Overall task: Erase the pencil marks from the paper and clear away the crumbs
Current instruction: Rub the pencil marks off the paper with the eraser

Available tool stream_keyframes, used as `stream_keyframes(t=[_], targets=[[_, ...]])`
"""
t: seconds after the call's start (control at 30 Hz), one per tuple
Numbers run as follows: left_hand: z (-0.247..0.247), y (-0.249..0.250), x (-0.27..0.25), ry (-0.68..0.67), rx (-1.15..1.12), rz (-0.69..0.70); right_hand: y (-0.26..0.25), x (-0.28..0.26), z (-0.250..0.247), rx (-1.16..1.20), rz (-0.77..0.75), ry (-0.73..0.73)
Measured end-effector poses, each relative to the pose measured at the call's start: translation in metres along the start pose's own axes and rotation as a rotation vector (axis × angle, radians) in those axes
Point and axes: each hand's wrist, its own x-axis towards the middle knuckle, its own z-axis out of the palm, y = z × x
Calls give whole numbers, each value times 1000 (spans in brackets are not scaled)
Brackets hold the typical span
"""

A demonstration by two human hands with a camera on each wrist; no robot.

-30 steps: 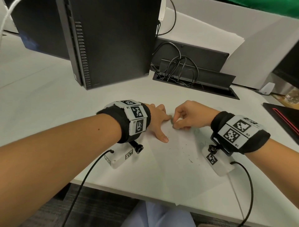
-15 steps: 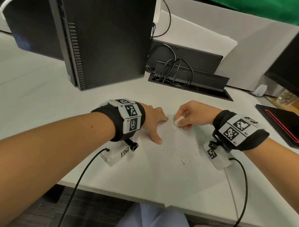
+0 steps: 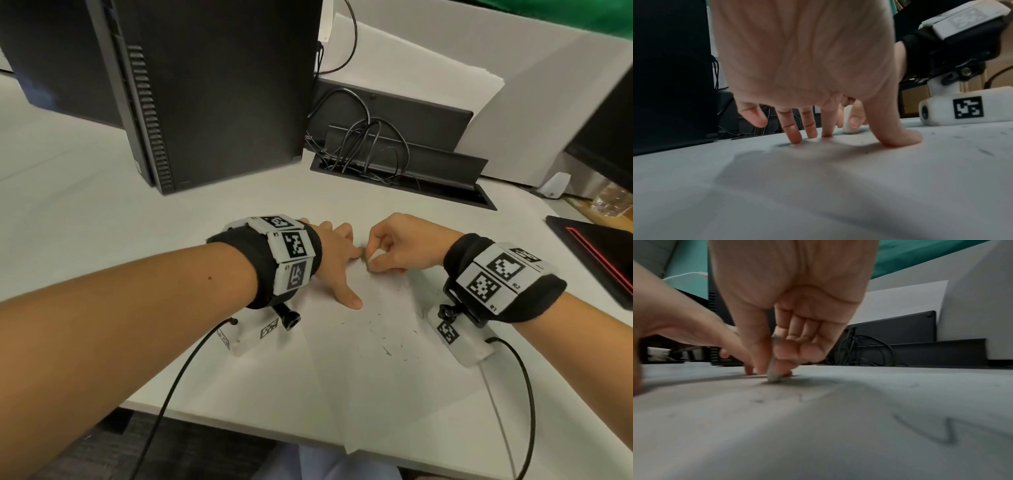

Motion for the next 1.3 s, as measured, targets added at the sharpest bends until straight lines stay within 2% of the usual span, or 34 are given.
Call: stream_keyframes(t=[0.07, 0.1, 0.23, 0.37, 0.5, 0.67, 0.8, 0.97, 1.1, 1.13, 1.23, 1.3], targets=[[0, 0, 1, 1, -3, 4, -4, -5, 4, 90, -20, -118], [1, -1, 1, 2, 1, 7, -4, -6, 4, 111, -17, -130], [0, 1, 0, 0, 17, 3, 2, 0, -4, 11, 24, 35], [0, 1, -1, -5, 5, 7, -8, -7, 6, 130, -14, -137], [-1, 2, -2, -6, 30, 4, -1, -3, -2, 53, 35, 12], [-1, 1, -1, -20, 13, 5, -10, -8, 6, 152, 9, -127], [-2, 2, -2, -10, 27, 5, -2, -4, -1, 104, 64, -13], [-1, 2, -2, -16, 5, 12, -10, -11, 7, 156, 10, -139], [-1, 2, -2, -24, 32, 0, -1, -5, -3, 60, 74, 7], [-1, 2, -2, -23, 33, -1, -2, -5, -1, 51, 77, 5], [-1, 2, -1, -22, 41, 7, -9, -10, 5, 109, 39, -124], [-1, 2, -1, -26, 48, 6, -5, -10, 1, 128, 56, -107]])
